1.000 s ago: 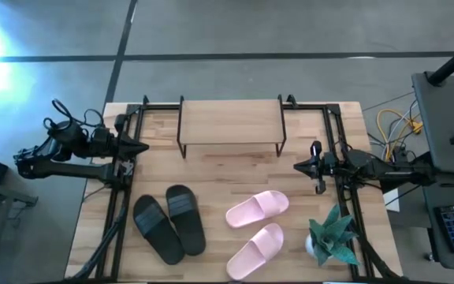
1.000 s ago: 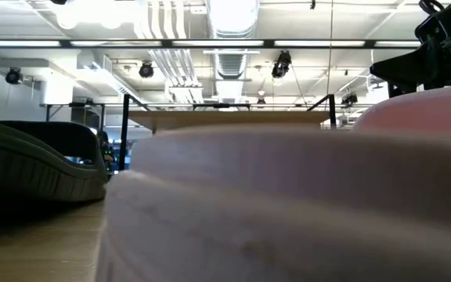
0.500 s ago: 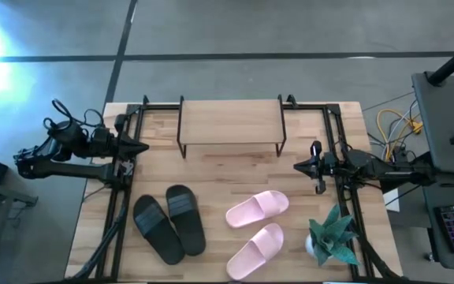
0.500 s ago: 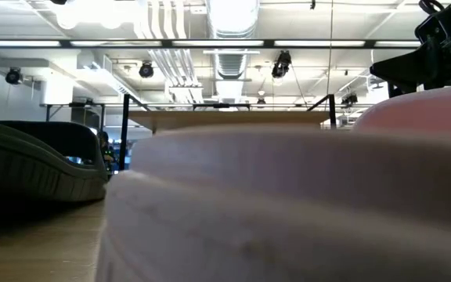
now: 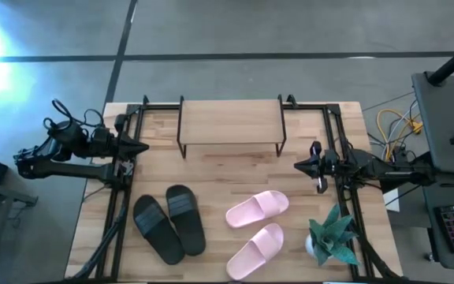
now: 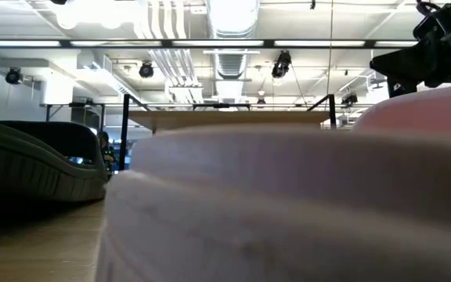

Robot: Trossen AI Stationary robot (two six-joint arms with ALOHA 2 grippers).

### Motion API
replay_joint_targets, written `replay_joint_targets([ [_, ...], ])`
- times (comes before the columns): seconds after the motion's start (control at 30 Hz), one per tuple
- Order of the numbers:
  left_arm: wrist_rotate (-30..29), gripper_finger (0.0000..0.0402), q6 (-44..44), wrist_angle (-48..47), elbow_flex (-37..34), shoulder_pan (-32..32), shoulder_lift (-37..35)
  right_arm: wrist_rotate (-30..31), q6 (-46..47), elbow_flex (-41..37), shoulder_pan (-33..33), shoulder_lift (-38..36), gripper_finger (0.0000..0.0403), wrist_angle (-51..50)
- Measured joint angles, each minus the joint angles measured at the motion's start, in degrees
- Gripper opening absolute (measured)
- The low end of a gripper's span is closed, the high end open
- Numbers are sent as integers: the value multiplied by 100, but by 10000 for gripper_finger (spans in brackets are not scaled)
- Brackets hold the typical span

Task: Pick and place slides into the shelf
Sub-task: Put the top pink slide on the shelf

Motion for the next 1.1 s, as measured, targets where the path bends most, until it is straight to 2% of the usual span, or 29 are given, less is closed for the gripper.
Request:
replay_joint_targets([
  [0.17, 0, 0, 0, -1, 1, 1, 1, 1, 575, 0, 0, 0, 22, -33],
  [0.33, 0, 0, 0, -2, 0, 0, 0, 0, 616, 0, 0, 1, 22, -33],
  [0.73, 2, 0, 0, -1, 2, 0, 0, 1, -371, 0, 0, 1, 22, 44],
  [0.83, 1, 0, 0, -1, 2, 2, 0, 1, -735, -2, 1, 4, 22, 596],
  [1.0, 0, 0, 0, 0, 0, 0, 1, -1, -1421, -2, 2, 3, 22, 2107],
  [1.1, 0, 0, 0, -1, 1, 0, 0, -1, -1390, -2, 2, 1, 22, 2767],
])
